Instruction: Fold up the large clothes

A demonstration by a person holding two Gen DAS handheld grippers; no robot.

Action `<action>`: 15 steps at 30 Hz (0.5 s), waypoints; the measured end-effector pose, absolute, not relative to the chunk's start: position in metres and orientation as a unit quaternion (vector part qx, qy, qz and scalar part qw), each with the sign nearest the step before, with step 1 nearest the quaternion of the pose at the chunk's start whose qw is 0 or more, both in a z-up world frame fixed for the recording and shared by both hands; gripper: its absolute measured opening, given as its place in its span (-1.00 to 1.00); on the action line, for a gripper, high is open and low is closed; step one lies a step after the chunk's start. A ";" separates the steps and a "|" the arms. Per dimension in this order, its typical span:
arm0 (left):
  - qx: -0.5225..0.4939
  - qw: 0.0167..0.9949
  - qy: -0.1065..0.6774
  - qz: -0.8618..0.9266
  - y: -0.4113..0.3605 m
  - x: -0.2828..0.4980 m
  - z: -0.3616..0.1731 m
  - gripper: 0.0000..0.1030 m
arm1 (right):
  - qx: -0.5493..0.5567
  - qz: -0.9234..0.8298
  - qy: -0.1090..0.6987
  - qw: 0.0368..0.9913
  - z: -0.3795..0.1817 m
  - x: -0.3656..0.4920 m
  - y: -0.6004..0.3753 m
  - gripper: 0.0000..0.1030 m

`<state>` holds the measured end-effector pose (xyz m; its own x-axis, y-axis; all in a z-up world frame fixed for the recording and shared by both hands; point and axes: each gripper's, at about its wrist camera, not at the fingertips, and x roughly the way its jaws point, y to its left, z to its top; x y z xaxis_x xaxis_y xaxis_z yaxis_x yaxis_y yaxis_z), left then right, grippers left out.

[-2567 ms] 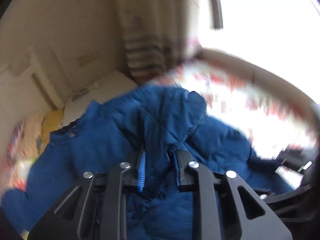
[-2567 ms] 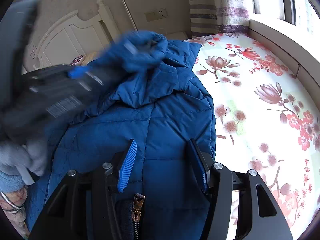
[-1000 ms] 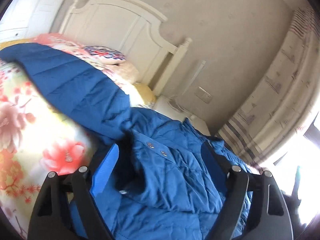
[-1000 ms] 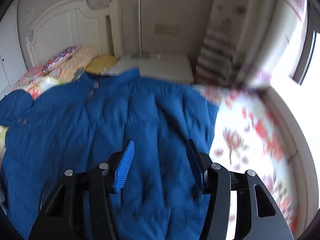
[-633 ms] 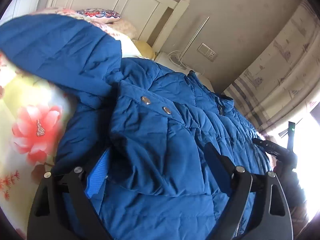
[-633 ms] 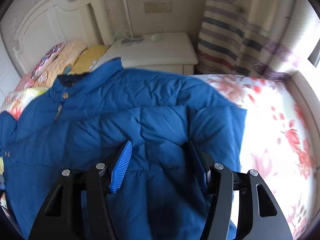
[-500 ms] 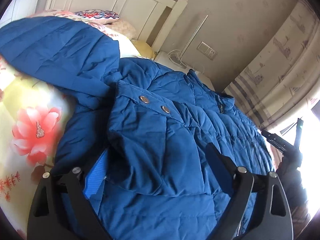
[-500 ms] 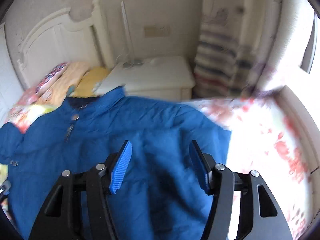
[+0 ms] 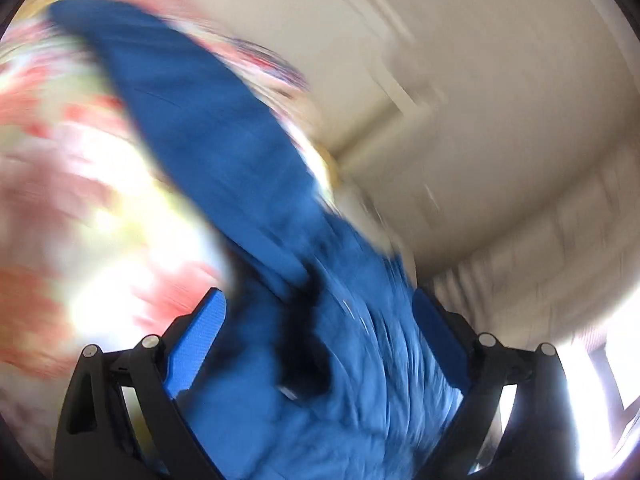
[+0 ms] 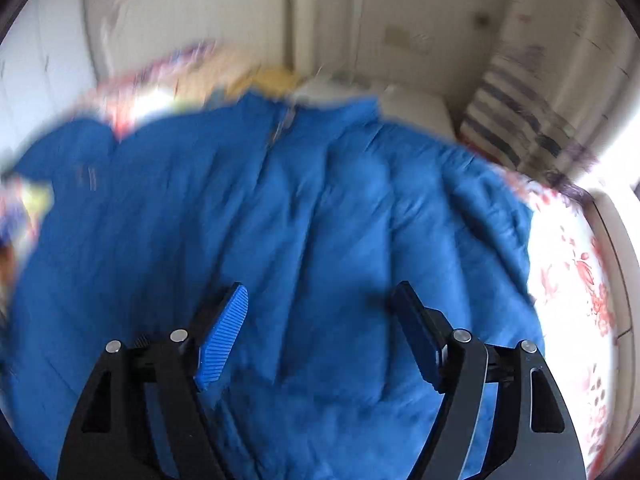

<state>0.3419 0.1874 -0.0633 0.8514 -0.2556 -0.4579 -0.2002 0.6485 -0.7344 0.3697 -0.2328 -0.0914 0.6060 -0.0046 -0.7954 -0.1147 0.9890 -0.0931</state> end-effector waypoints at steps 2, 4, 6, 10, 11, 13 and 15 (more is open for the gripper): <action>-0.471 0.844 0.255 0.015 0.235 0.339 -0.062 0.81 | -0.033 0.038 0.439 0.897 -0.095 0.372 -0.243 0.47; -0.503 0.829 0.235 0.064 0.283 0.337 -0.062 0.81 | -0.010 0.028 0.407 0.913 -0.086 0.364 -0.250 0.44; -0.529 0.812 0.219 0.111 0.327 0.339 -0.065 0.81 | 0.021 0.021 0.369 0.929 -0.075 0.353 -0.252 0.34; -0.548 0.795 0.204 0.163 0.400 0.364 -0.070 0.81 | 0.100 -0.006 0.289 0.952 -0.056 0.324 -0.285 0.34; -0.544 0.795 0.205 0.173 0.409 0.371 -0.069 0.81 | 0.116 -0.015 0.282 0.952 -0.058 0.322 -0.292 0.34; -0.532 0.799 0.224 0.172 0.421 0.393 -0.067 0.64 | 0.140 -0.018 0.283 0.949 -0.059 0.325 -0.303 0.34; -0.539 0.793 0.244 0.141 0.422 0.407 -0.068 -0.91 | 0.158 -0.024 0.274 0.948 -0.057 0.324 -0.312 0.34</action>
